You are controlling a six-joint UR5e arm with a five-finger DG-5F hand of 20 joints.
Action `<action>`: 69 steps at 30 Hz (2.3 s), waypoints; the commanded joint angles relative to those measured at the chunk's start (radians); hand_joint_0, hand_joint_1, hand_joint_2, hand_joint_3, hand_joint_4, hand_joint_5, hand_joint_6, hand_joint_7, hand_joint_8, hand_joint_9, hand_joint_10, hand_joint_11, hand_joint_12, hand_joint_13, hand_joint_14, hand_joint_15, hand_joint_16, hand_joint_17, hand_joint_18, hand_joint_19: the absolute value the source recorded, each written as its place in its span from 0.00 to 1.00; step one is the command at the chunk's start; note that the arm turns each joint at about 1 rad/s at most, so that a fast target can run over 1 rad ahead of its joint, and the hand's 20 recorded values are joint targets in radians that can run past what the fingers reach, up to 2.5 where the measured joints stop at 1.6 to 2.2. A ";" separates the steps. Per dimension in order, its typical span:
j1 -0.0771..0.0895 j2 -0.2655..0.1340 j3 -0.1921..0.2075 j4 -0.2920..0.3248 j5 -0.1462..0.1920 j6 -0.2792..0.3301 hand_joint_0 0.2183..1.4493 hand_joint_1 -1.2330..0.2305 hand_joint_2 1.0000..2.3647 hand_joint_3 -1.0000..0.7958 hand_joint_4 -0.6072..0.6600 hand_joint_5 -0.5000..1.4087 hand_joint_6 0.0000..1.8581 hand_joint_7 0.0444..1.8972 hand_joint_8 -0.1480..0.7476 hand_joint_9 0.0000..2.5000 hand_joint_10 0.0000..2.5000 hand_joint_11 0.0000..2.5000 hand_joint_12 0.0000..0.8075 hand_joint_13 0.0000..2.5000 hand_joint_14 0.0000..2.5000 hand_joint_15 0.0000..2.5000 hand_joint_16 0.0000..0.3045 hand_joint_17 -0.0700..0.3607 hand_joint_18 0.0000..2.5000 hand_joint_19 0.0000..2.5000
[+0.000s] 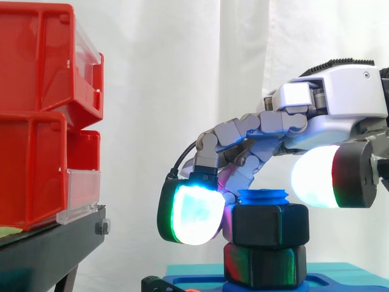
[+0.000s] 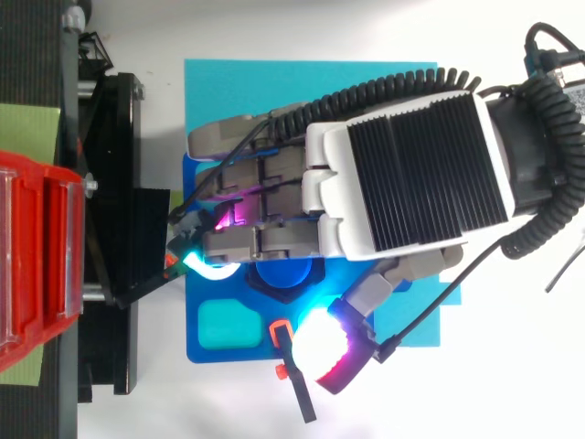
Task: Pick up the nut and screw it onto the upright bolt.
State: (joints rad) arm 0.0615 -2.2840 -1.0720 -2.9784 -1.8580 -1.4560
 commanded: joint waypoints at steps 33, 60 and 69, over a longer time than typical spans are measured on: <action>-0.049 0.000 0.003 0.012 -0.047 -0.032 0.25 0.60 0.00 0.28 0.57 0.29 0.27 0.85 0.43 0.48 0.00 0.00 0.19 0.39 0.00 0.00 0.06 0.25 0.26 0.04; -0.058 0.001 0.006 0.007 -0.076 -0.029 0.20 0.63 0.00 0.28 0.58 0.18 0.27 0.30 0.38 0.31 0.00 0.00 0.26 0.30 0.00 0.00 0.09 0.31 0.17 0.00; -0.049 0.000 0.044 -0.054 -0.079 -0.021 0.19 0.66 0.00 0.28 0.57 0.18 0.27 0.29 0.37 0.25 0.00 0.00 0.30 0.25 0.00 0.00 0.10 0.32 0.09 0.00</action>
State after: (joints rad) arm 0.0061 -2.2830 -1.0319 -3.0153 -1.9411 -1.4829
